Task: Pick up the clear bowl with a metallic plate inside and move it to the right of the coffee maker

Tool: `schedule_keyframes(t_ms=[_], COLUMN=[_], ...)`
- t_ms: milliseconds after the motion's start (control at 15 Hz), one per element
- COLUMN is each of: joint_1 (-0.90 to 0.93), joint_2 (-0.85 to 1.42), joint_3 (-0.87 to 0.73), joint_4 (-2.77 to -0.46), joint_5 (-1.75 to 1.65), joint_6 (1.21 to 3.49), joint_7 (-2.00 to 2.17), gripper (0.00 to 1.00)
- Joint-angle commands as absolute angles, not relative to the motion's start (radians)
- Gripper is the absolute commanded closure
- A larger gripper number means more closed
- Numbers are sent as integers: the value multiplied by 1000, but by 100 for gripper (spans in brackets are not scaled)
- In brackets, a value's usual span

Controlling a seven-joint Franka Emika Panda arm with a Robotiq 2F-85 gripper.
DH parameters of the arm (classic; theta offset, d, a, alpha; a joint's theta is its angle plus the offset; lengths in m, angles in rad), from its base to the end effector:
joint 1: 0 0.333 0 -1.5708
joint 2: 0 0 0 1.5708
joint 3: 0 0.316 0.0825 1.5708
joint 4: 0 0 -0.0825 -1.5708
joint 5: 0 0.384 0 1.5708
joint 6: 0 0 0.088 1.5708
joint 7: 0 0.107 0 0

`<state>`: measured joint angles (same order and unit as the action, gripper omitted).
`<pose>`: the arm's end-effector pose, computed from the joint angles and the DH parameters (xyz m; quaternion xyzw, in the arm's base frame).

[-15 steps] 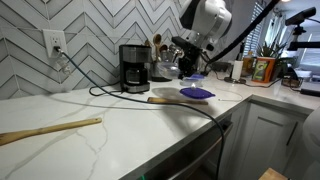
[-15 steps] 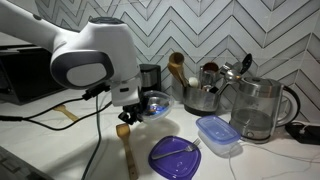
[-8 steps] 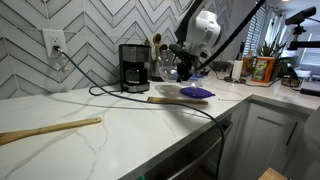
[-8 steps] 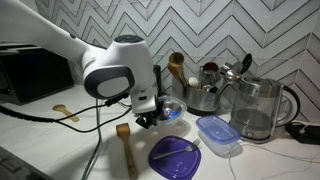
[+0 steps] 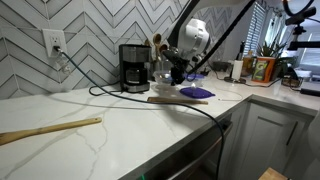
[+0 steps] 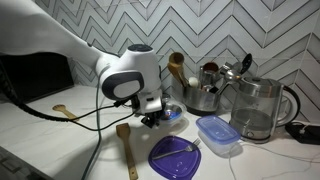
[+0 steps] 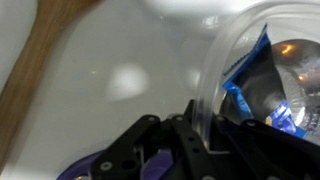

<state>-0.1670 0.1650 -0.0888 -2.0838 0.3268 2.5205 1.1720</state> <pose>0.5774 -0.1527 0.3751 -0.6631 0.7288 -0.0745 0.1535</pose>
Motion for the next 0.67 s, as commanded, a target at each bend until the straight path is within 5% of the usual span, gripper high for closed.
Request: schedule_keyframes(t_ms=[0,400,533,600], joint_1=[-137,-125,-125,-127], joint_2=[210,249,243,227], joint_3=[-118,-130,-132,-132], joint_4=[-2032,-1999,-1994,-1997], joint_5=[296,294,296,300], joint_6=[2465,2404,2386,2381], joint_7=[1212,1211,1206,1199], gripper=[98,98,68,63])
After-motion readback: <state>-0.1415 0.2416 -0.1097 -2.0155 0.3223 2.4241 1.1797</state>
